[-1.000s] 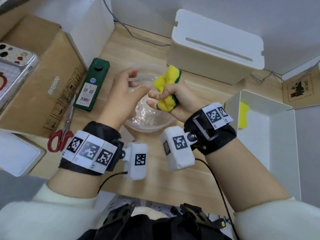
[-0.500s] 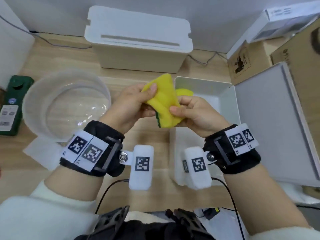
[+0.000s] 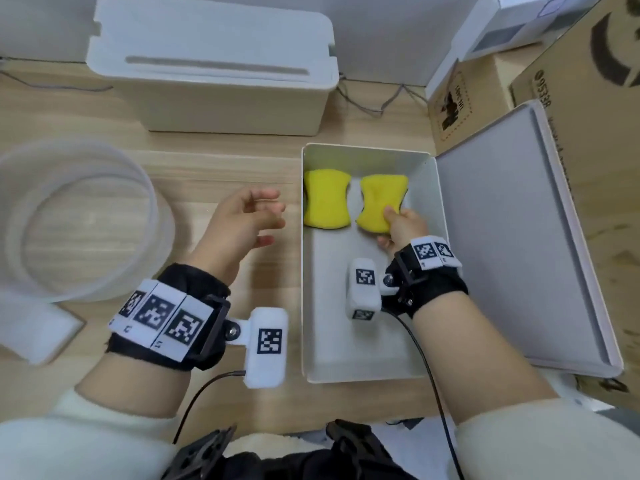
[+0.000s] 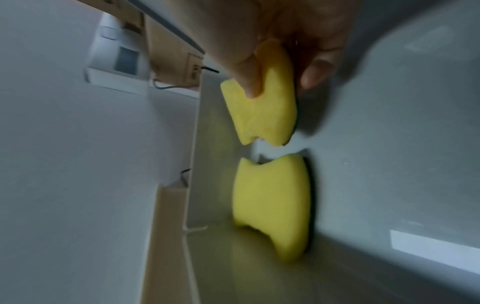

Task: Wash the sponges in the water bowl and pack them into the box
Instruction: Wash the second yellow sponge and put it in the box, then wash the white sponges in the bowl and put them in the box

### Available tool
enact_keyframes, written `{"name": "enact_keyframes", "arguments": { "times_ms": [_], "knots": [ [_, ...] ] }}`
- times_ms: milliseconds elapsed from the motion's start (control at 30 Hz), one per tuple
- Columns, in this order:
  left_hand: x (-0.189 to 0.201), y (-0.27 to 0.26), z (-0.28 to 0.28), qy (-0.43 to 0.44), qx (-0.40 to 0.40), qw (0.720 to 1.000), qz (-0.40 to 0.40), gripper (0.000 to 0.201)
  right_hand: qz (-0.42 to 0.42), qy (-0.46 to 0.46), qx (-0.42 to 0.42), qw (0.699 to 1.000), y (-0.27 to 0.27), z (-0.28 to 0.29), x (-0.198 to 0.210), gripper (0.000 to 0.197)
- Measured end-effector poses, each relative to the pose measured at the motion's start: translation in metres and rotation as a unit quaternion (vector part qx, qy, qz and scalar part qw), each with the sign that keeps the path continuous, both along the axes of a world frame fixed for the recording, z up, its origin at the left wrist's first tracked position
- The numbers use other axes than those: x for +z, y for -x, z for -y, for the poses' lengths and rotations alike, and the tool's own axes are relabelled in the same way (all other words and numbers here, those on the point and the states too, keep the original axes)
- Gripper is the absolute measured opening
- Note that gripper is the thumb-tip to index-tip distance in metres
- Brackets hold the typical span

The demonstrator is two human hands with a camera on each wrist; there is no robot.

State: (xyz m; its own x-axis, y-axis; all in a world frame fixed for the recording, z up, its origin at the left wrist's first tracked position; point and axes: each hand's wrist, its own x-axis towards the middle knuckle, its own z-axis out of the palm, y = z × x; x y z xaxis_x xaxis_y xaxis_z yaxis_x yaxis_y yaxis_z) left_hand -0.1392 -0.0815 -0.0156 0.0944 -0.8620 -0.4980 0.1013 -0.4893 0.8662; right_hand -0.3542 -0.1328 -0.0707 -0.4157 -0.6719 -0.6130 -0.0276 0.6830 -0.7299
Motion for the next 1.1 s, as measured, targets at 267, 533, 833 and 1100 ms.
{"name": "enact_keyframes", "arguments": {
  "times_ms": [267, 533, 833, 1100],
  "knots": [
    [-0.019, -0.012, -0.019, -0.031, -0.016, 0.999, 0.011, 0.023, -0.130, -0.019, 0.115, 0.985, -0.011, 0.012, -0.015, 0.061],
    [0.003, -0.052, -0.030, 0.013, -0.014, 1.000, 0.013, 0.023, -0.196, 0.087, 0.163, 0.963, -0.055, 0.003, 0.058, 0.068],
    [0.028, -0.184, -0.084, 0.082, 0.179, 0.978, 0.069, 0.018, 0.089, 0.166, 0.503, 0.843, -0.233, -0.071, 0.124, 0.019],
    [-0.050, -0.266, -0.166, -0.067, 0.193, 0.964, 0.173, 0.037, -0.250, 0.162, 0.834, 0.465, -0.337, -0.154, 0.060, 0.040]
  ]
}}
